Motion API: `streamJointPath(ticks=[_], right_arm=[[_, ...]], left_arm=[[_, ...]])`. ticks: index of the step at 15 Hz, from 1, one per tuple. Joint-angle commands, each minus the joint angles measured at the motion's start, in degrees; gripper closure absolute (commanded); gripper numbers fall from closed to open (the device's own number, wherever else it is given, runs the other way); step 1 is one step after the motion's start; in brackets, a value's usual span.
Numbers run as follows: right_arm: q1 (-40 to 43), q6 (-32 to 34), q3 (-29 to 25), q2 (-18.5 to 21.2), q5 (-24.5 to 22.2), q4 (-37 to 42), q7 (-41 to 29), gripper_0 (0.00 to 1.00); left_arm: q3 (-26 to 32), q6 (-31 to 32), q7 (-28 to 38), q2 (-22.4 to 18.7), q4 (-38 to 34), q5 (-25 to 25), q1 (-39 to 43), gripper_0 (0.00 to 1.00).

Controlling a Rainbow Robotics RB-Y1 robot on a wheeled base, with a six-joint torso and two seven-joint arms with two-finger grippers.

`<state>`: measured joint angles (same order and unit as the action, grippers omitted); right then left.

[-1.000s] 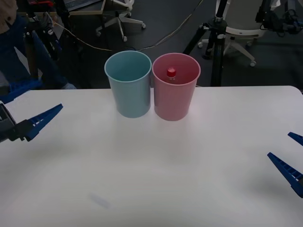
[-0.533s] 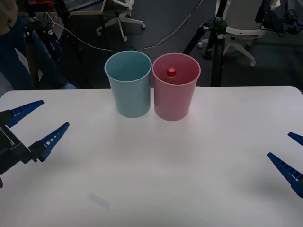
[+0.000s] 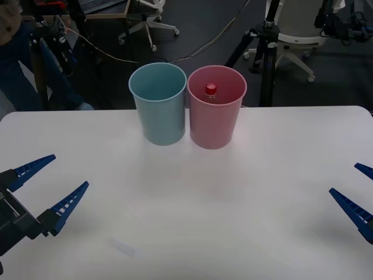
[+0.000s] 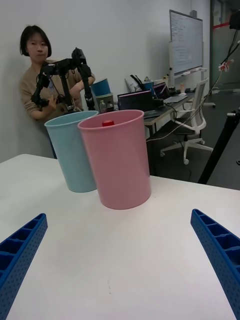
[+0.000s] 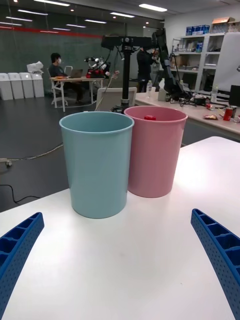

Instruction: Grasp the object on the table and drop it into the matching bin: aluminum can to the light blue bin, PET bottle to the pink bin.

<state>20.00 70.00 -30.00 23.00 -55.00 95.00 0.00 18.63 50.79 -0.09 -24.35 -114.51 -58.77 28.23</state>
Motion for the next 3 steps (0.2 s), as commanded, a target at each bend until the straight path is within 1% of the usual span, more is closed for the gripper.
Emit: streamJointPath(ticks=[1,3], right_arm=[[0.0,0.0,0.0,0.0,0.0,0.0,0.0,0.0],[0.0,0.0,0.0,0.0,0.0,0.0,0.0,0.0]], left_arm=[[-0.08,0.45,-0.26,0.0,0.08,0.06,0.86,0.0],[-0.08,0.45,-0.26,0.0,0.08,0.06,0.86,0.0]])
